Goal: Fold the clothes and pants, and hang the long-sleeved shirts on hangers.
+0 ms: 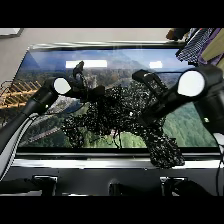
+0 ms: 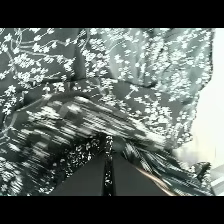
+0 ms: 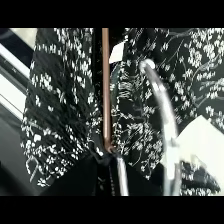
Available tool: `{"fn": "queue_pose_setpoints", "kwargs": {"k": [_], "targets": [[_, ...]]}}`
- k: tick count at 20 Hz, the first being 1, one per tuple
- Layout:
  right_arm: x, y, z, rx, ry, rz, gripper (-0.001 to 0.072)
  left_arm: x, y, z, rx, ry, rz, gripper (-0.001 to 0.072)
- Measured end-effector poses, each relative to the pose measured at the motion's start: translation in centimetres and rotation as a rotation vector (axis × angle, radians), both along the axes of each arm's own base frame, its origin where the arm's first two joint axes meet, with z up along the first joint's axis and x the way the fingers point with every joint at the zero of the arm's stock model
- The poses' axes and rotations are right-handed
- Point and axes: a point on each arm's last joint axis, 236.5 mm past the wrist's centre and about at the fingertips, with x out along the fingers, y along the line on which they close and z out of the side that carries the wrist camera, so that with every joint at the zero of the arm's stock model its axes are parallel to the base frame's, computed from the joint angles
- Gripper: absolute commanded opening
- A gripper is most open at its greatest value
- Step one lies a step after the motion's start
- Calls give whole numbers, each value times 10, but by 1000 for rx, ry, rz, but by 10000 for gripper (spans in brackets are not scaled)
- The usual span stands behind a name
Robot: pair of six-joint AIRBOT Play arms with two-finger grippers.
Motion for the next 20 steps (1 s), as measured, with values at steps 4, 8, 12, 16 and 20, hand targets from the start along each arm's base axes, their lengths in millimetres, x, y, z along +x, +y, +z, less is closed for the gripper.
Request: {"fn": "queue_pose_setpoints", "kwargs": {"k": [4,8,12,16,20], "targets": [[33,19,-14,44,-47,-20,30,-7,2,40,-25,-61,-16,19],[63,49,-19,152,-108,-29,30,-33,6,77,-34,-98,-62,19],[76,64,-14,212,-158,-9,30,-78,2,75,13,-70,-171,18],[78,70,-12,236,-169,8,30,-126,-18,64,26,-44,-267,19],[80,68,-8,232,-194,16,30,-158,-28,45,61,-23,-287,23]]}}
